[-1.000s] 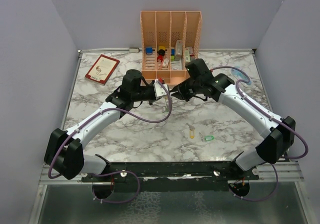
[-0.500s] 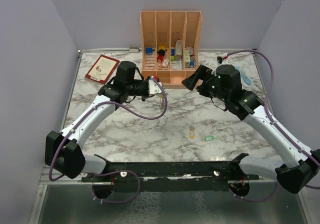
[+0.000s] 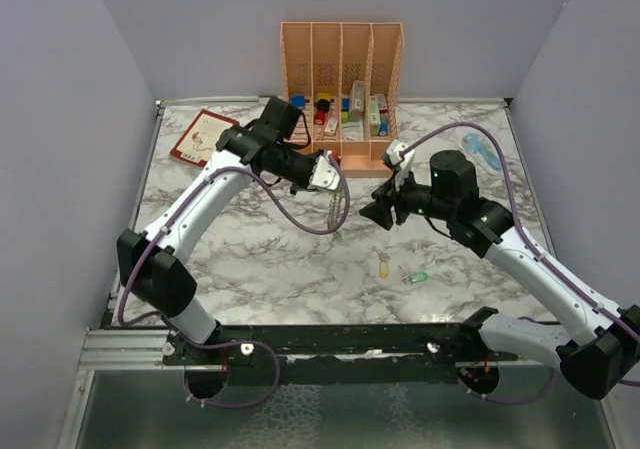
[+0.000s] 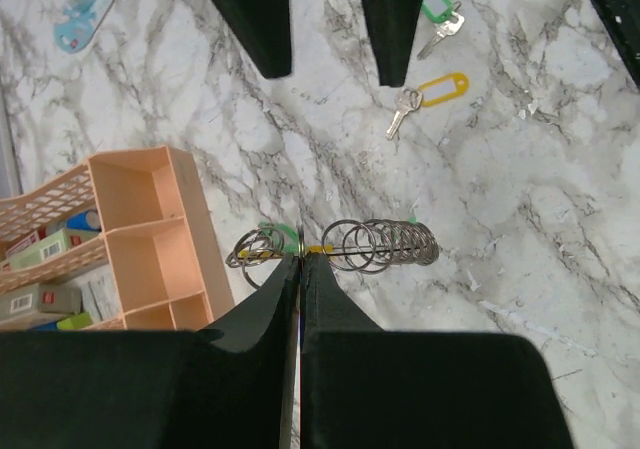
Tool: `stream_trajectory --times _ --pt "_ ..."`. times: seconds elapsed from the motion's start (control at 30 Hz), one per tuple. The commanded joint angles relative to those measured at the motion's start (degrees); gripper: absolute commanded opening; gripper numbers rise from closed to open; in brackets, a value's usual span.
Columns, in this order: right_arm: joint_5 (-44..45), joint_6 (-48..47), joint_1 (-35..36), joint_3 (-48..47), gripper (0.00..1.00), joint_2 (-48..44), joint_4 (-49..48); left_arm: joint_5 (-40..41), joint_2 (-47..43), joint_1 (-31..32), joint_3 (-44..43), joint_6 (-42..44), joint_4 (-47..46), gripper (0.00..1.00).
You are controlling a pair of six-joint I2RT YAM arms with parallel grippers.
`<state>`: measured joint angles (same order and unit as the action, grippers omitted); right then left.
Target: Put the keys on the keyring
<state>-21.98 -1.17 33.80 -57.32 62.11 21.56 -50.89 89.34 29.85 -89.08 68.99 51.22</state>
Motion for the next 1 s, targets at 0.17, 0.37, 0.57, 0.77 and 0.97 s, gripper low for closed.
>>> stream_trajectory --times 0.17,0.37,0.57,0.77,0.97 --pt "-9.70 -12.61 0.21 -0.75 0.30 -1.19 -1.64 1.53 9.22 4.37 -15.98 9.58 22.40 0.00" --pt "-8.94 -13.19 0.21 0.78 0.20 -1.45 -5.23 1.68 12.10 6.67 -20.98 9.27 25.93 0.00" --pt "-11.52 -11.06 0.21 2.41 0.20 -1.54 -9.41 -0.28 11.70 7.24 -21.13 7.65 24.54 0.00" --pt "-14.51 -7.86 0.21 3.87 0.22 -1.26 -10.67 -1.97 8.97 7.24 -17.11 3.99 18.08 0.00" --pt "-15.04 -4.75 0.21 6.01 0.23 -2.51 -13.79 -3.66 8.22 7.24 -15.02 1.67 14.69 0.00"
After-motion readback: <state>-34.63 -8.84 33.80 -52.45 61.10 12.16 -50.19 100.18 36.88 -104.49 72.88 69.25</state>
